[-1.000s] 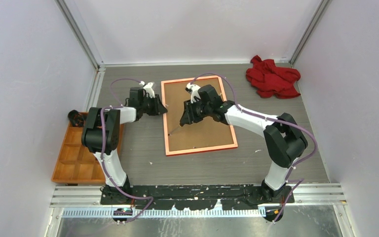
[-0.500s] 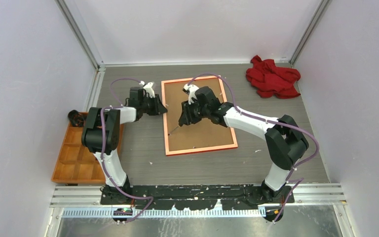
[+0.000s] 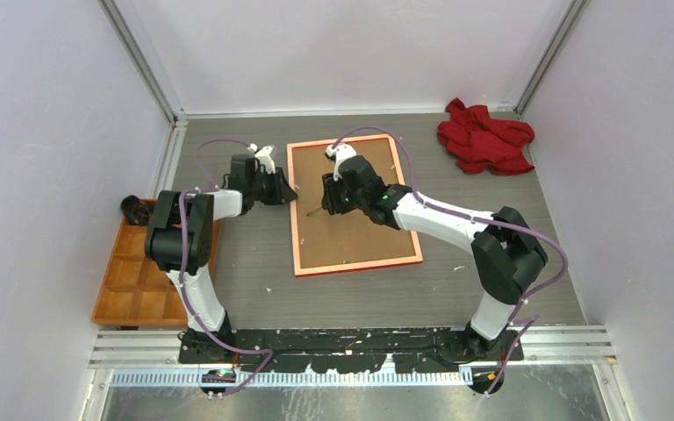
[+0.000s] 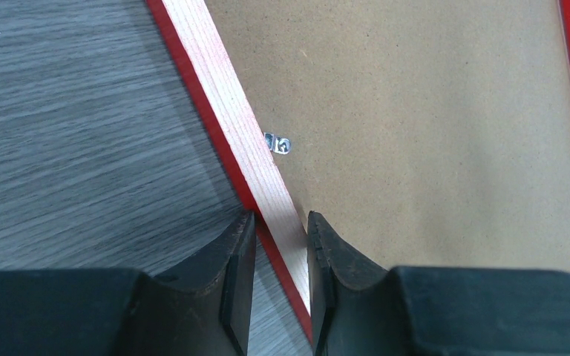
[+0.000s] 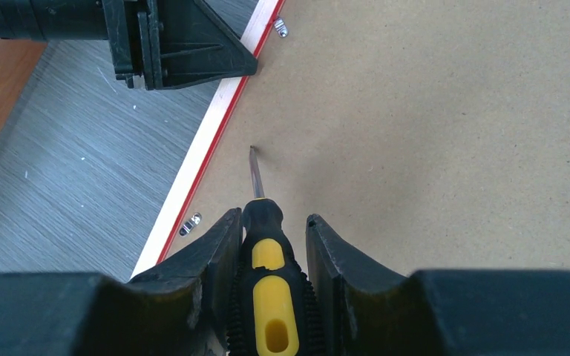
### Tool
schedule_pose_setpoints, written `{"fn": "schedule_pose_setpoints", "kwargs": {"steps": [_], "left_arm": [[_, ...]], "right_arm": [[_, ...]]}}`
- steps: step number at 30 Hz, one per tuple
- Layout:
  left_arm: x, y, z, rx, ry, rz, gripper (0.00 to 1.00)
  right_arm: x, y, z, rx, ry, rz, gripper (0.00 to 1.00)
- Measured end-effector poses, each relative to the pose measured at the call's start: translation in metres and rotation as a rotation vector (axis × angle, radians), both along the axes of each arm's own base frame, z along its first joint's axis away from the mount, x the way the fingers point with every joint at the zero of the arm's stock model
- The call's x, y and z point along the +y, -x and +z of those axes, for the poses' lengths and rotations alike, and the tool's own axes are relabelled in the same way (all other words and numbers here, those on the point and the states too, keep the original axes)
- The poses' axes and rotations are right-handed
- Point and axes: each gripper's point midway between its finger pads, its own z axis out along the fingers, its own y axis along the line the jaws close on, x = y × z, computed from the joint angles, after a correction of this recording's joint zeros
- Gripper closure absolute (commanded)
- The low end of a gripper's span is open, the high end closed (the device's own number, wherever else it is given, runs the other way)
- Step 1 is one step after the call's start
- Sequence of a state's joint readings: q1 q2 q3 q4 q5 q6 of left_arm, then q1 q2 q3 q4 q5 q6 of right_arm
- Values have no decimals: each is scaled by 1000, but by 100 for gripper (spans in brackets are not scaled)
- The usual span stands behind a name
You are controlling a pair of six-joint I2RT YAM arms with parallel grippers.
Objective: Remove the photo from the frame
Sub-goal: Release the photo frame item from the photo frame.
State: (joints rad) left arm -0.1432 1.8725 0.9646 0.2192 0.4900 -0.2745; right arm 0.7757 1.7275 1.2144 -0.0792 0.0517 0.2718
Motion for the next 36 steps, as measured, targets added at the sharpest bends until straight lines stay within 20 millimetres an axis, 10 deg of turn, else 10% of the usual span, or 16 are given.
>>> {"fn": "schedule_pose_setpoints", "kwargs": {"steps": [25,36], "left_arm": [[0,1,0,-11,21,-2,70],[-1,9,1,-22,88,-40,50]], "right_arm": [[-1,7,2,26,36,65,99],[-9,6,3,91,1,98,99]]}}
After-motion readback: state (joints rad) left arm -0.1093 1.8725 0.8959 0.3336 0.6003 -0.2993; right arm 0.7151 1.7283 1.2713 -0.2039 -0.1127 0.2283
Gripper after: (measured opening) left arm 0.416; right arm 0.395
